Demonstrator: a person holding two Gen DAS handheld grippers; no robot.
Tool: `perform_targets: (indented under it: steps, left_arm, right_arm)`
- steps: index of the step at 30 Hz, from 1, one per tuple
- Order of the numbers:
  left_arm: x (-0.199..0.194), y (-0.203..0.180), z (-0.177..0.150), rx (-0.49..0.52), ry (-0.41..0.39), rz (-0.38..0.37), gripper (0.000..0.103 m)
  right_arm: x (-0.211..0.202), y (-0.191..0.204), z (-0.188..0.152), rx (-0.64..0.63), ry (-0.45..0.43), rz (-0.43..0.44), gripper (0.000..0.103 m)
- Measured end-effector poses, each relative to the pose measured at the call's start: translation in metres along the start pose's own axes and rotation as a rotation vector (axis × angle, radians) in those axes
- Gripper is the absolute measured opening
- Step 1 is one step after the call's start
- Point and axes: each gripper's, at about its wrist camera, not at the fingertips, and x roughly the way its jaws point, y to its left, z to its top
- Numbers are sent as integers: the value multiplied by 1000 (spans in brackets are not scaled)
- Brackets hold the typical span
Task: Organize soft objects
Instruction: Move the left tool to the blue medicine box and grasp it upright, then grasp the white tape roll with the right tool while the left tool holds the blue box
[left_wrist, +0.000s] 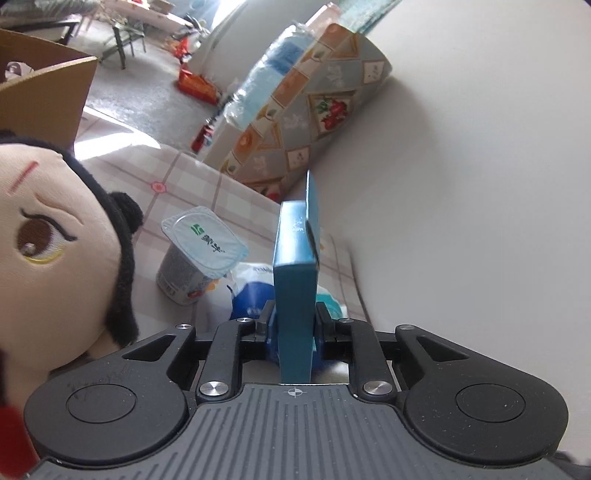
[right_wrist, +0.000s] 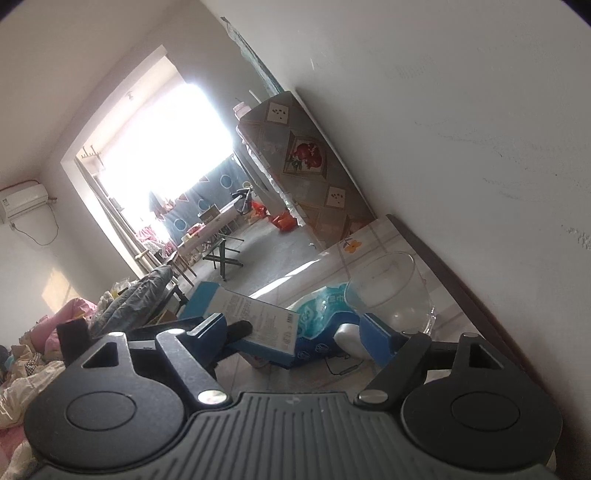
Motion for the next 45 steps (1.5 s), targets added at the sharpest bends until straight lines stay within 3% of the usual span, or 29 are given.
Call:
perform_targets:
  steps: [9,14,18,23,30,35,45]
  left_arm:
    - [-39,-7,-12,224,190,85,18]
    - [-44,-8,-21,297,178,93,19]
    - [-38,-8,-20,315,181,109,20]
    - [-33,-2,-19,318,195,116,23]
    - [-37,10,-17,293,210,88,23]
    - [-38,13,-15,286,218,68,23]
    - [-37,19,-13,272,227,49,23]
  right_arm:
    - [9,9,-8,-115,79,-48,63]
    - [21,16,-10,-192,111,-60,56]
    - [39,19,-12,-260,154,-93,45]
    - [61,37,-13,-458,189,-136,44]
    - [105,64,-22,-796,302,-201,44]
    - [129,70,-24,-881,360,-248,44]
    - [138,62,-23,-852,401,-284,45]
